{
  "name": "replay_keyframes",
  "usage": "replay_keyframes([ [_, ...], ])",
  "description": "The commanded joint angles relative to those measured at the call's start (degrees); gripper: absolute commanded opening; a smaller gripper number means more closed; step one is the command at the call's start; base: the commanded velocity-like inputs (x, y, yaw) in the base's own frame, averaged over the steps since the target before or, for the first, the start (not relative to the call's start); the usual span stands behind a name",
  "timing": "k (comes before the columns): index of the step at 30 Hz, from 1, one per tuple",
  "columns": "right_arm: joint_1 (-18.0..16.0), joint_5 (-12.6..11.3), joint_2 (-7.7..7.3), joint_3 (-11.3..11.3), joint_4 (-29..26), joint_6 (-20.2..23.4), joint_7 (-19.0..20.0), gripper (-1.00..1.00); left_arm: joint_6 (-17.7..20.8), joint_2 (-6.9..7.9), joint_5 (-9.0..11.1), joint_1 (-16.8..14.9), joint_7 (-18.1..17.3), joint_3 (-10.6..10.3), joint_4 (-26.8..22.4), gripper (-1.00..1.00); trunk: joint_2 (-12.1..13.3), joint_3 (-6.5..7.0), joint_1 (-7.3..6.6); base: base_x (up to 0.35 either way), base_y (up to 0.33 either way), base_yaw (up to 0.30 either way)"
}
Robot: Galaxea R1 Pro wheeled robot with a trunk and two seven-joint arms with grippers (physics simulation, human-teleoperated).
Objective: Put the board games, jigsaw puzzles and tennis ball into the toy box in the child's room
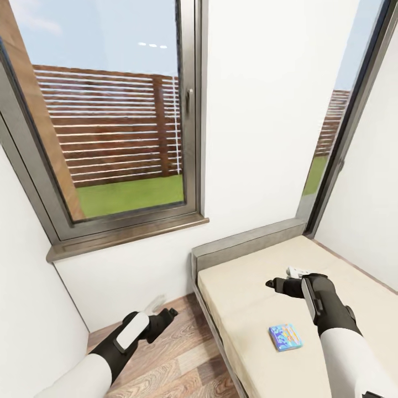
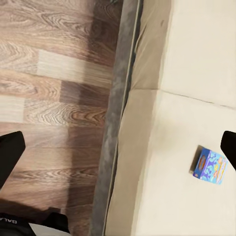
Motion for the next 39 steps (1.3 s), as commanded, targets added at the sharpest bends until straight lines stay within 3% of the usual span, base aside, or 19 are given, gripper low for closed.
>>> replay_keyframes([
  [1,-0.06,0.6,0.02,-0.14,-0.06,0.19,0.53,1.0,-0.02,0.04,0.53,-0.06,0.47,-0.22,-0.08,1.0,-0.14,-0.14,0.04,0.0,0.0,0.0],
  [14,-0.38,0.58,-0.15,-0.53,-0.28,1.31,0.5,1.0,-2.79,-0.11,0.83,-0.05,0.54,6.34,1.96,1.0,-0.14,-0.14,0.04,0.0,0.0,0.0],
  [22,-0.83,0.37,-1.94,-0.66,-0.32,4.57,0.5,1.0,-3.04,0.15,-1.0,0.21,0.72,5.32,1.33,1.0,-0.14,-0.14,0.04,0.0,0.0,-0.009],
  [26,-1.06,0.36,-3.03,-0.74,-0.28,5.58,0.51,1.0,-1.68,0.14,-0.32,0.6,0.67,5.54,1.17,1.0,-0.14,-0.14,0.04,0.0,0.0,-0.004],
  [39,-2.79,0.47,-5.36,-0.85,1.69,10.11,0.35,1.0,0.31,0.19,0.54,0.78,0.26,5.68,1.14,1.0,-5.35,-2.47,2.89,0.0,0.0,0.0],
])
